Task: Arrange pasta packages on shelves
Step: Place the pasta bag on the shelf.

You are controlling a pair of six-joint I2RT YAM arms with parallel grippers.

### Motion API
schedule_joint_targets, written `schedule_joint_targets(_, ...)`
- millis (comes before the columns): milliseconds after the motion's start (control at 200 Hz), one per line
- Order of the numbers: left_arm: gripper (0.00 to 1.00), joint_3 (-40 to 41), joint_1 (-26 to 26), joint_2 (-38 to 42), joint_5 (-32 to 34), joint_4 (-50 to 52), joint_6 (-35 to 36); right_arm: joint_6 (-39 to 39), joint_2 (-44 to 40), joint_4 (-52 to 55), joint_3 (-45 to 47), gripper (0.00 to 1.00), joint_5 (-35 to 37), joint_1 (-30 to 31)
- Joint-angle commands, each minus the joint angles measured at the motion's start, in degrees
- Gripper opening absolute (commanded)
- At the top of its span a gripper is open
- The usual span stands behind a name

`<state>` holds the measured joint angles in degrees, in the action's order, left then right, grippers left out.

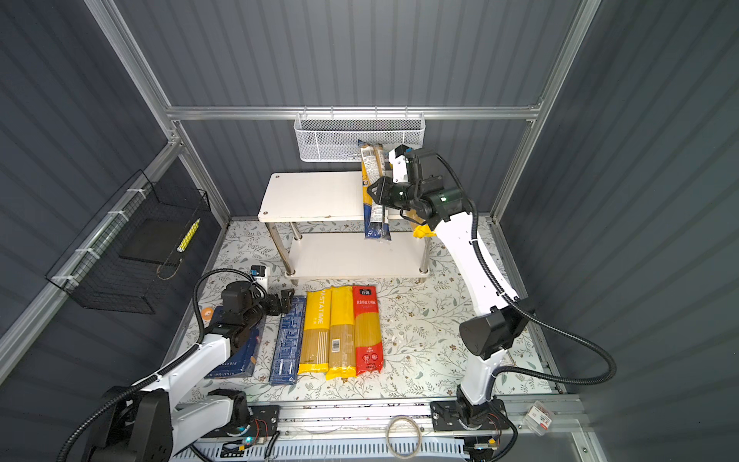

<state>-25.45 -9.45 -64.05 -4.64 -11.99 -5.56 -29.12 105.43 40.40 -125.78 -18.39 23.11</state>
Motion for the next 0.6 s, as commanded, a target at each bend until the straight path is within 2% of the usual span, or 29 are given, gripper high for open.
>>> schedule_joint_targets(0, 0.99, -1.71, -0.30, -0.31, 0.25, 0.89, 0.95, 0.07, 2.61, -4.21, -2.50, 0.31, 0.73, -1.21)
schedule_joint_targets(490, 0.99, -1.59, -0.30, -0.14, 0.24, 0.80, 0.95, -2.05, 5.11, -4.95, -4.01, 0.34, 1.37, -2.37)
schedule_joint_targets(595, 0.99, -1.62, -0.30, -0.20, 0.25, 0.83, 0.91, -2.54, 5.48, -5.66, -4.11, 0.41, 1.22, -2.48)
